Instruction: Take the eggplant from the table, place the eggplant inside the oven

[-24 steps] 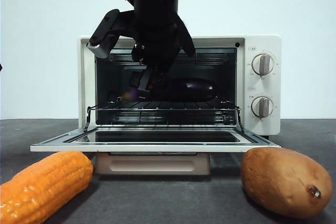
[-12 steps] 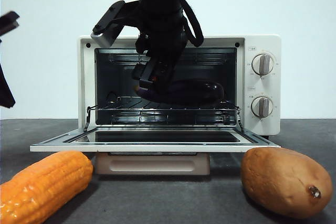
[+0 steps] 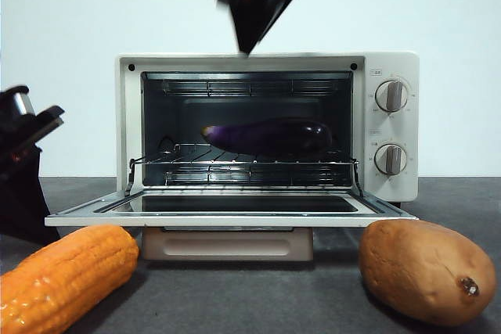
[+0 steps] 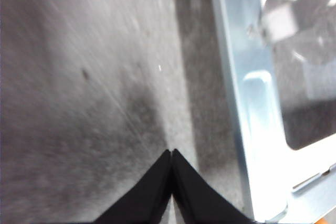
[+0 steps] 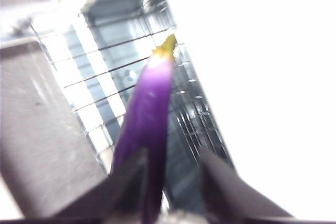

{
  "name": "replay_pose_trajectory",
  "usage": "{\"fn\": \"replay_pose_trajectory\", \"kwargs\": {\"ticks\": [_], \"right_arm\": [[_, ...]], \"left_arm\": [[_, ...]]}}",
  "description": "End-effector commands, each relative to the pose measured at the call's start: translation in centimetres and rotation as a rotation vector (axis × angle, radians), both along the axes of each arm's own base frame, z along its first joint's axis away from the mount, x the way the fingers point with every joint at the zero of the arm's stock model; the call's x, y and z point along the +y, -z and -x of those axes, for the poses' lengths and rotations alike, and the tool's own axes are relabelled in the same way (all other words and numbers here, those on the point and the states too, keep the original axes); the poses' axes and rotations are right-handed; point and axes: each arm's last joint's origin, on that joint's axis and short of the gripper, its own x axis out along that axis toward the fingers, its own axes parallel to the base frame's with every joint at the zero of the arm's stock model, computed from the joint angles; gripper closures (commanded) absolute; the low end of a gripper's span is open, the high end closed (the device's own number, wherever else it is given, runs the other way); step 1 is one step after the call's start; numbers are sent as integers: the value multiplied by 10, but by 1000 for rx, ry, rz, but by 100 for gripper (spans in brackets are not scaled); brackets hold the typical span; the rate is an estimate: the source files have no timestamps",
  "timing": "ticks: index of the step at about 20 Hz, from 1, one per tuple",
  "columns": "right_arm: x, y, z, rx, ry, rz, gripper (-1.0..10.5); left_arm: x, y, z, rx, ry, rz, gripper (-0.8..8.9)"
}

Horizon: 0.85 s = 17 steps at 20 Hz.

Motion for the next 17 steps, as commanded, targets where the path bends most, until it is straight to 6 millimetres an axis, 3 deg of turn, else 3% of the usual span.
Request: {"fn": "replay_pose_trajectory", "kwargs": {"ticks": [1,7,13,17], "right_arm": [[-11,-24,15,5,3,-91,882],[-68,-79,60,-50,24,-230,908],[-110,-102,94,-58,44,-315,908],[-139,-106,120,34,24,-377,908]], "left_arm": [[-2,6,-5,12,29,45,810],[-6,13,-8,31,125,194,810],[-3,12,-10,15,155,281,810],[2,8,-14,-25,182,373,810]]}}
